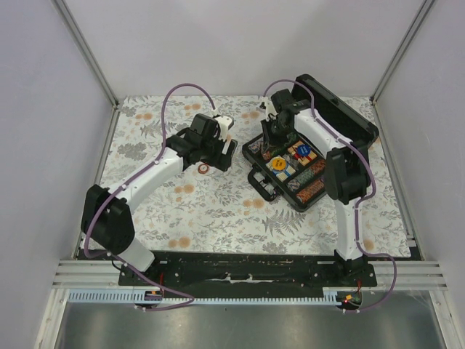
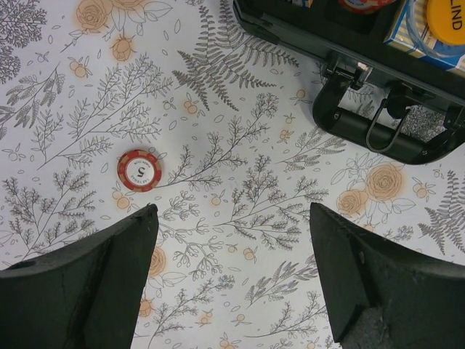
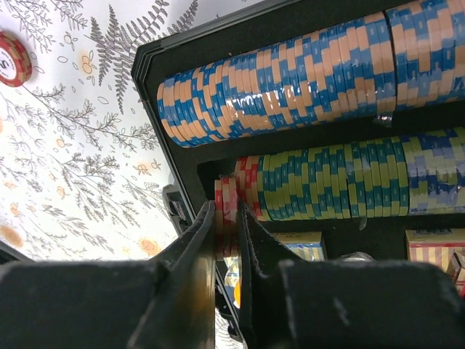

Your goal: Pack up texas hold em set

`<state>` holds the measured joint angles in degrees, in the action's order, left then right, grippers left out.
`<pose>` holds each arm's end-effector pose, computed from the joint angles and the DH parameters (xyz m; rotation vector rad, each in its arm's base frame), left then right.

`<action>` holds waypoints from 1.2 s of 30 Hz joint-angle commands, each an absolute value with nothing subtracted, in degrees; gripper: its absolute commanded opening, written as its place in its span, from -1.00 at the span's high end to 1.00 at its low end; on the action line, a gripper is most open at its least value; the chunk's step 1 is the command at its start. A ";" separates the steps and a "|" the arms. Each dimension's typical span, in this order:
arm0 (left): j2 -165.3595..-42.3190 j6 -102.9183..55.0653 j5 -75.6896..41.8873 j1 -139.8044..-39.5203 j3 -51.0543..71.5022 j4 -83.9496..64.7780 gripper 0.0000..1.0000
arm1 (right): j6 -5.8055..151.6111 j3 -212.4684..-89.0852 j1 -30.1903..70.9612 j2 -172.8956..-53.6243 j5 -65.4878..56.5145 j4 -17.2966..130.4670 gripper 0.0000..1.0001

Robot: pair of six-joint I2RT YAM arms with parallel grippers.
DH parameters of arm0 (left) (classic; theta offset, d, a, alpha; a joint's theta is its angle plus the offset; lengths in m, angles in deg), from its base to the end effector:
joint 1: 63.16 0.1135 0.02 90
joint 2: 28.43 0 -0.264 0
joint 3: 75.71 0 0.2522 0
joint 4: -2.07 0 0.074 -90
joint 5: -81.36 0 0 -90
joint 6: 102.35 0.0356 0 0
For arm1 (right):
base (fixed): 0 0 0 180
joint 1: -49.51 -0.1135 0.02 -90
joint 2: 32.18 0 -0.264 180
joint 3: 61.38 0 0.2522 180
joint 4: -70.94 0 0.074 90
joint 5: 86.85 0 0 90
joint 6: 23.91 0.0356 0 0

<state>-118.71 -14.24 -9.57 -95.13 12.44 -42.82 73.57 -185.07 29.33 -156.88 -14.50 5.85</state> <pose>0.2949 -0.1848 0.2879 0.6334 2.3275 -0.2953 0.4338 0.1709 0.2274 -0.3951 2.7308 0.5553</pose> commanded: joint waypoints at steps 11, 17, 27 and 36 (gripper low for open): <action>-119.49 -13.75 -9.34 -95.07 14.61 -41.84 -0.80 | 69.08 -180.79 23.76 -151.62 0.95 10.15 0.93; -119.05 -13.58 -8.82 -95.07 14.08 -42.01 -0.79 | 69.16 -179.65 21.65 -151.18 4.46 12.44 0.88; -117.99 -13.23 -7.42 -95.07 12.94 -42.10 -0.79 | 69.25 -179.29 20.07 -151.27 10.10 13.76 0.81; -117.82 -12.70 -6.62 -95.07 12.59 -42.36 -0.79 | 69.25 -178.41 20.07 -151.80 11.68 13.94 0.40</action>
<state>-119.67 -14.19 -8.06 -95.13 12.47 -42.89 69.95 -179.30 19.93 -153.19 9.04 10.70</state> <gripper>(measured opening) 0.895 0.257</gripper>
